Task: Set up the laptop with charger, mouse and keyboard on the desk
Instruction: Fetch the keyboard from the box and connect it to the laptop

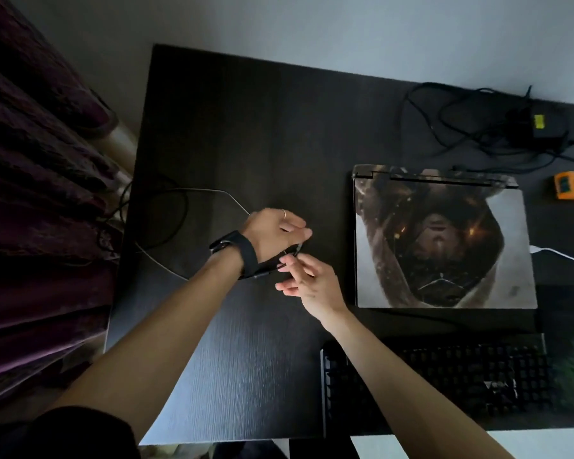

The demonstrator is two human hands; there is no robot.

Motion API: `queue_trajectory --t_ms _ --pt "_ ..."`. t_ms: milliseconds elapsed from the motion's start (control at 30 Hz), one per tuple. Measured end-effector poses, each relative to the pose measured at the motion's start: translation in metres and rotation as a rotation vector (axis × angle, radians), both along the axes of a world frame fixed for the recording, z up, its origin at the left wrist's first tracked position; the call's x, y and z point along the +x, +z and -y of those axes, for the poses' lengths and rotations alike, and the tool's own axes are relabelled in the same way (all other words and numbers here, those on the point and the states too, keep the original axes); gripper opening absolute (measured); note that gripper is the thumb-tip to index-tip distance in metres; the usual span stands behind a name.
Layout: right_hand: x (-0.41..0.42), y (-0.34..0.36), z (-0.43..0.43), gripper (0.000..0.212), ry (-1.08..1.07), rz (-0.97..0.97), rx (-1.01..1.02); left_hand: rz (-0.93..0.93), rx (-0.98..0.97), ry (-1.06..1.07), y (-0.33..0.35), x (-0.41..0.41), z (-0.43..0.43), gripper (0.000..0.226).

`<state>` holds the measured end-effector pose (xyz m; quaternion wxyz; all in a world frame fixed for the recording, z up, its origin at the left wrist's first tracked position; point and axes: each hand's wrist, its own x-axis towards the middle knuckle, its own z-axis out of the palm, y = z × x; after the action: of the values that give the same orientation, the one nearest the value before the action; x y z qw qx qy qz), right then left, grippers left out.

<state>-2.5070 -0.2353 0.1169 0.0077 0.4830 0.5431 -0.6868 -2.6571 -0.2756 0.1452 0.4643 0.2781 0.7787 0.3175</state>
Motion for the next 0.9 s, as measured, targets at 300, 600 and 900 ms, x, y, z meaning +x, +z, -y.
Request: queue_trajectory --t_ms 300,600,900 --pt "0.005 0.0 0.007 0.013 0.002 -0.012 0.062 0.259 0.012 -0.028 -0.002 -0.001 0.015 0.022" --pt "0.004 0.007 -0.002 0.01 -0.012 -0.007 -0.012 -0.181 0.044 -0.108 -0.012 0.005 0.031 0.018" --pt "0.044 0.036 -0.054 0.008 -0.194 0.039 0.133 -0.547 0.292 -0.14 -0.035 0.014 0.037 0.027"
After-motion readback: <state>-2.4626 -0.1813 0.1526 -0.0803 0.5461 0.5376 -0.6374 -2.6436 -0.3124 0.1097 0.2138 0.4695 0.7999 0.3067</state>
